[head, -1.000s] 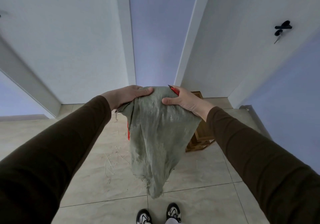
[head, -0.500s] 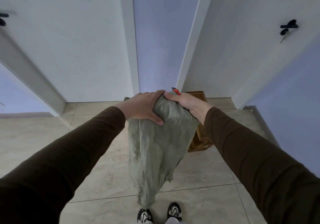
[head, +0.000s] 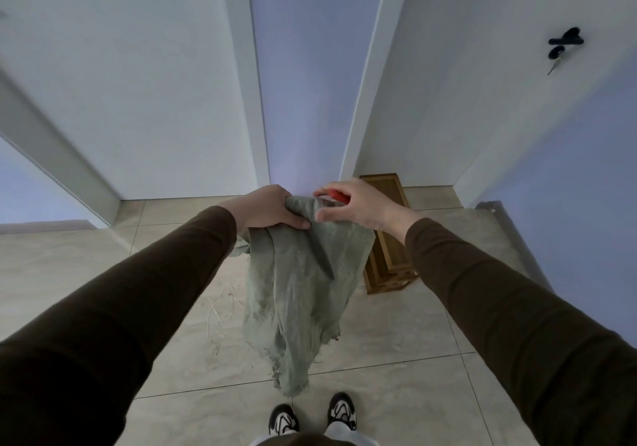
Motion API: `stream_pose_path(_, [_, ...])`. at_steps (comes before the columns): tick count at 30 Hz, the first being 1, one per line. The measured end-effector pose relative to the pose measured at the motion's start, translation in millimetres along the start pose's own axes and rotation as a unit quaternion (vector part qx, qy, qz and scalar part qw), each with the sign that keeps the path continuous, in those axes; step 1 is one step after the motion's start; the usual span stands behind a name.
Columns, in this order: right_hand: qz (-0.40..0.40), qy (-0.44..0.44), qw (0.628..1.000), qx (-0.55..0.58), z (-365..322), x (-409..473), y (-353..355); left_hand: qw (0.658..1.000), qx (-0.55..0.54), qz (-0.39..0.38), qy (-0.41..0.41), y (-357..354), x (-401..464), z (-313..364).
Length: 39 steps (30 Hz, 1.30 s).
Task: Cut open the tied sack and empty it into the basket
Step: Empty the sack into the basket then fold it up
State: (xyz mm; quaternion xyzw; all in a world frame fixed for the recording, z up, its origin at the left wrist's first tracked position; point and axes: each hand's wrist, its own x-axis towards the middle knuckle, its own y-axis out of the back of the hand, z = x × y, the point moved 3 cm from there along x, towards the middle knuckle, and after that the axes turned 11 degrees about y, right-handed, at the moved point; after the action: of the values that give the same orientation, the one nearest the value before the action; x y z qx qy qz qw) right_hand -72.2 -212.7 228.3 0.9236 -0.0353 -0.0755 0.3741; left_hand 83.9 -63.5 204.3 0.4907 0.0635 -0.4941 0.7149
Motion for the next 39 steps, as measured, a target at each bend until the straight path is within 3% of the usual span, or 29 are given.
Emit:
stream_pose_path(2, [-0.078, -0.016, 0.997, -0.003, 1.8, 0.4, -8.2, 0.999, -0.002, -0.043, -0.005, 0.5, -1.5, 3.6])
stream_pose_path(5, [-0.078, -0.047, 0.994, 0.061, 6.7, 1.7, -10.3, 0.999, 0.008, -0.045, -0.015, -0.4, -2.4, 6.9])
stream_pose_path(8, [-0.02, -0.088, 0.987, 0.13, 16.1, 2.7, -11.0, 0.993, 0.088, 0.075, -0.017, 1.6, -4.4, 9.7])
stream_pose_path(11, [0.054, -0.162, 0.955, 0.244, 29.5, -4.6, -18.5, 0.956, 0.136, 0.257, -0.046, -3.6, -9.1, 8.0])
stream_pose_path(13, [0.09, -0.198, 0.927, 0.306, 34.1, -9.4, -25.3, 0.941, 0.087, 0.325, -0.023, -20.2, -15.2, 0.5])
stream_pose_path(17, [0.143, -0.244, 0.861, 0.422, 32.5, -10.8, -41.9, 0.959, -0.12, 0.231, 0.116, -81.3, -19.8, -9.3])
stream_pose_path(20, [0.145, -0.29, 0.795, 0.513, 26.3, -11.9, -59.6, 0.908, -0.318, 0.203, 0.181, -107.8, -20.0, -4.9])
stream_pose_path(23, [0.137, -0.31, 0.732, 0.59, 22.1, -17.4, -73.7, 0.82, -0.518, 0.168, 0.175, -112.5, -18.1, 3.2])
stream_pose_path(25, [0.136, -0.308, 0.714, 0.614, 23.3, -20.8, -80.2, 0.752, -0.625, 0.143, 0.153, -110.1, -19.4, 7.0])
stream_pose_path(26, [0.136, -0.31, 0.71, 0.617, 23.9, -22.2, -82.2, 0.734, -0.649, 0.138, 0.146, -108.6, -20.0, 7.3])
stream_pose_path(28, [0.137, -0.315, 0.72, 0.603, 24.9, -23.8, -84.3, 0.729, -0.653, 0.145, 0.146, -108.2, -21.2, 6.2])
stream_pose_path(30, [0.145, -0.319, 0.756, 0.553, 28.7, -25.6, -83.6, 0.734, -0.644, 0.159, 0.145, -109.3, -20.3, 3.7])
stream_pose_path(32, [0.179, -0.296, 0.83, 0.438, 36.5, -28.6, -80.7, 0.75, -0.624, 0.172, 0.137, -109.6, -19.5, 1.7])
stream_pose_path(34, [0.227, -0.235, 0.92, 0.216, 42.8, -29.4, -72.5, 0.779, -0.584, 0.19, 0.128, -108.6, -18.9, 1.9])
stream_pose_path(35, [0.253, -0.194, 0.939, 0.128, 40.6, -29.1, -69.3, 0.789, -0.568, 0.198, 0.122, -108.3, -18.8, 3.0])
stream_pose_path(37, [0.267, -0.132, 0.949, 0.102, 31.9, -25.6, -70.2, 0.799, -0.553, 0.208, 0.115, -108.5, -19.4, 6.2])
stream_pose_path(39, [0.231, -0.139, 0.948, 0.167, 26.4, -19.6, -76.1, 0.803, -0.547, 0.209, 0.111, -108.4, -20.2, 10.1])
